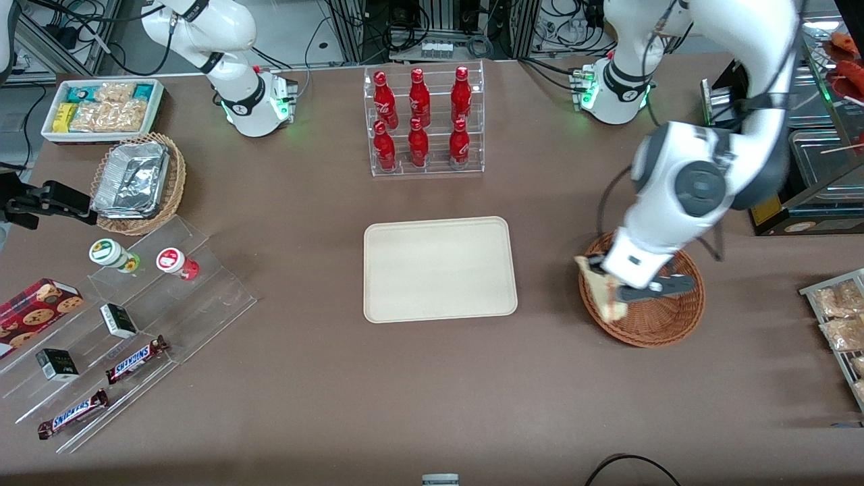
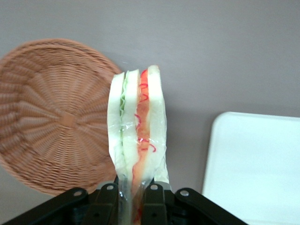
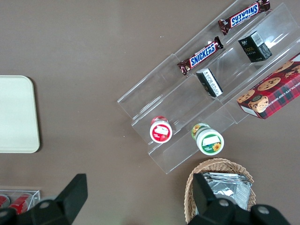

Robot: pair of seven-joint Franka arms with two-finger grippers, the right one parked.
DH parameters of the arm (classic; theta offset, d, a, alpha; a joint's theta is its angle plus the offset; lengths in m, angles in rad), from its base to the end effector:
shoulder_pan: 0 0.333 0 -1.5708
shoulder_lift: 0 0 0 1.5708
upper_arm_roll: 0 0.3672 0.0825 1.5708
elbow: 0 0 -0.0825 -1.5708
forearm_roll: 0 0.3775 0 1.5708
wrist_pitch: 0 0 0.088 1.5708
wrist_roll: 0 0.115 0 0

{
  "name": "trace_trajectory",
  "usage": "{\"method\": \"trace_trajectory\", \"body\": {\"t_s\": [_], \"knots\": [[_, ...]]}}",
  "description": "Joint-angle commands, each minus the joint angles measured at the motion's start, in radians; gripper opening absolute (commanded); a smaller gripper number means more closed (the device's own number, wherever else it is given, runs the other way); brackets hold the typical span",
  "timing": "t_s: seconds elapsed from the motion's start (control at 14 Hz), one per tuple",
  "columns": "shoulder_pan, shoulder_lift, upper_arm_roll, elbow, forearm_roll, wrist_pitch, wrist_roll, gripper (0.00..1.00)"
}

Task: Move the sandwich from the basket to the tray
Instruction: 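Carry the held sandwich over the cream tray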

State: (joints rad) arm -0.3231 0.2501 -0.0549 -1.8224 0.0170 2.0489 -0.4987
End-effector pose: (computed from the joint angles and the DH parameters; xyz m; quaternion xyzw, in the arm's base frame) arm 0.5838 -0.2279 0.4423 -0.9983 -0.0571 0.0102 0.0056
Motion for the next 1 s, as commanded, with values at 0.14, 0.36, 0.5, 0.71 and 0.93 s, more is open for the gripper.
{"method": "trace_trajectory", "body": {"t_s": [0.14,0.36,0.5,0.71,0.93], "knots": [[-0.175,0.158,0.01,0.208,-0.037,-0.016,-0.159,0.17],[-0.249,0.251,0.012,0.291,-0.074,-0.012,-0.193,0.17],[-0.299,0.31,0.012,0.333,-0.072,-0.007,-0.234,0.17],[-0.329,0.386,-0.019,0.368,-0.072,0.032,-0.238,0.17],[-0.369,0.443,-0.02,0.383,-0.071,0.115,-0.261,0.17]]}}
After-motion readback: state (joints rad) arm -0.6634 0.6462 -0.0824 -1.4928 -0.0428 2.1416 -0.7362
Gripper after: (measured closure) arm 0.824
